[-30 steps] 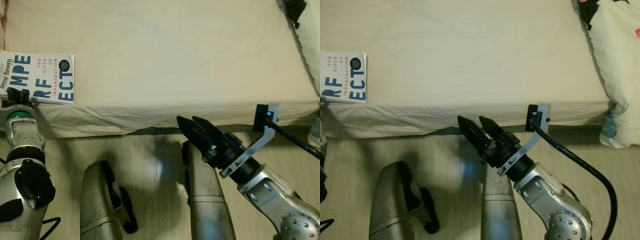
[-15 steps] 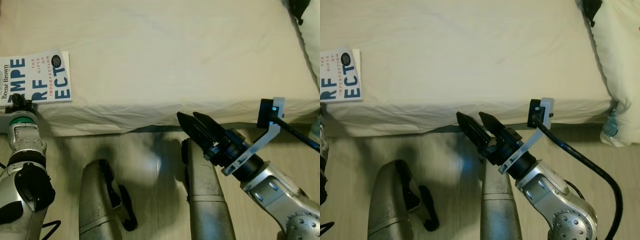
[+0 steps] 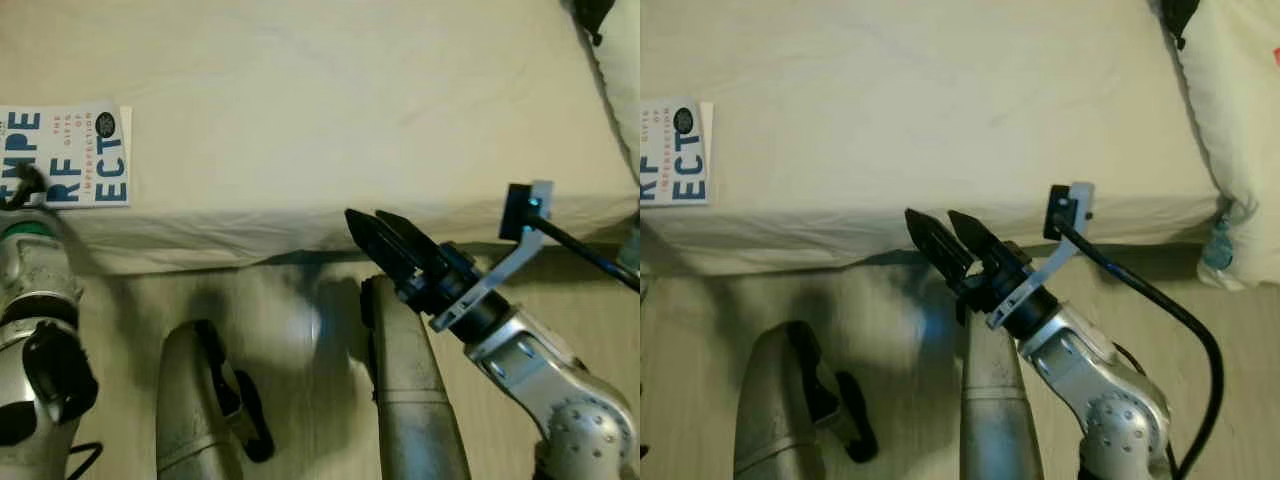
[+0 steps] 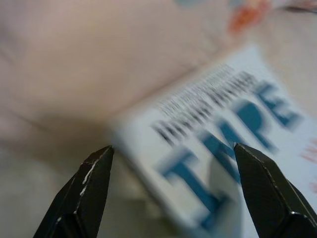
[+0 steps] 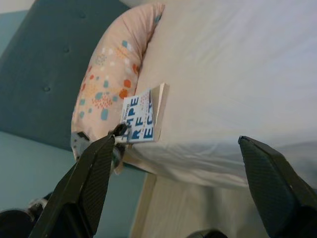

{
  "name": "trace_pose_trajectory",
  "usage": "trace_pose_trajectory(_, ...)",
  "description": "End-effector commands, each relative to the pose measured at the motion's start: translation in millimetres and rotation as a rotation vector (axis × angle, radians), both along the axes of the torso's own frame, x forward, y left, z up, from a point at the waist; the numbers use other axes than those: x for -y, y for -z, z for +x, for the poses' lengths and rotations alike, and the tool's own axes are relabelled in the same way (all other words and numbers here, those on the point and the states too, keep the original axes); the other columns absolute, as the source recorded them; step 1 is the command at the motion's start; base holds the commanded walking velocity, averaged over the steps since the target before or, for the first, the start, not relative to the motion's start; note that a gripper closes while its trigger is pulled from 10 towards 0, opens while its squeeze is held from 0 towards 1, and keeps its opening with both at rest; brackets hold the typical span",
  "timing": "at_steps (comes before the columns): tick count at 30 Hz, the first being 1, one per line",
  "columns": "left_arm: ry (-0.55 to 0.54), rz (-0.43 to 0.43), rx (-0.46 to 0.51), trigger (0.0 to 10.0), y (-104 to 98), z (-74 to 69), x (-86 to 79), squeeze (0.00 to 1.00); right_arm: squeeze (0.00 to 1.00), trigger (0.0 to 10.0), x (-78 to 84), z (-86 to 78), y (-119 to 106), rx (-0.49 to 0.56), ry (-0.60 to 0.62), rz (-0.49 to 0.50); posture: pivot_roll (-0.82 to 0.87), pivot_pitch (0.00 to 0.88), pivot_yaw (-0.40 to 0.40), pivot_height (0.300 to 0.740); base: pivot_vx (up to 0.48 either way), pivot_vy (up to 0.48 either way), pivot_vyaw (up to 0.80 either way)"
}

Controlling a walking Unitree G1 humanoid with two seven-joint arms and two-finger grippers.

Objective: Clean up the room

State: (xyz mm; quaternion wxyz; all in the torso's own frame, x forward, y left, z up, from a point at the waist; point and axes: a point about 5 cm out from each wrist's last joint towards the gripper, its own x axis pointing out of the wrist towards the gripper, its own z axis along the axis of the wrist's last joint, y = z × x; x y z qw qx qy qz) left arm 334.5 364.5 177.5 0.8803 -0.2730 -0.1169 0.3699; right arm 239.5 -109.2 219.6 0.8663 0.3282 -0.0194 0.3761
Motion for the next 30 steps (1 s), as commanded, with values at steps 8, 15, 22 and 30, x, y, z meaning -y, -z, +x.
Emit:
trace_pose_trajectory(8,-0.112,0.072,-0.202,10.0,27.4,-20.7,-10.7,1.00,0.00,10.0,-4.0,18.2,4.5,0.033,-0.016,0.016,-0.28,0.292,0.141,0.560,0.000,0.000,0.00)
trace_pose_trajectory(15,0.207,0.306,-0.019,10.0,9.5,12.5,47.9,0.00,0.00,10.0,-7.0,40.4,21.4,0.004,0.028,-0.047,-0.24,0.192,0.143,0.560,0.000,0.000,0.00)
trace_pose_trajectory(22,0.681,0.484,0.173,10.0,12.0,17.3,146.6,0.00,0.00,10.0,-6.4,63.2,64.1,-0.096,0.083,-0.137,-0.20,0.108,0.128,0.570,0.000,0.000,0.00)
trace_pose_trajectory(30,0.999,0.355,0.078,10.0,67.3,4.6,205.5,0.00,0.00,10.0,1.9,83.1,134.0,-0.269,0.141,-0.261,-0.15,0.000,0.096,0.600,0.000,0.000,0.00)
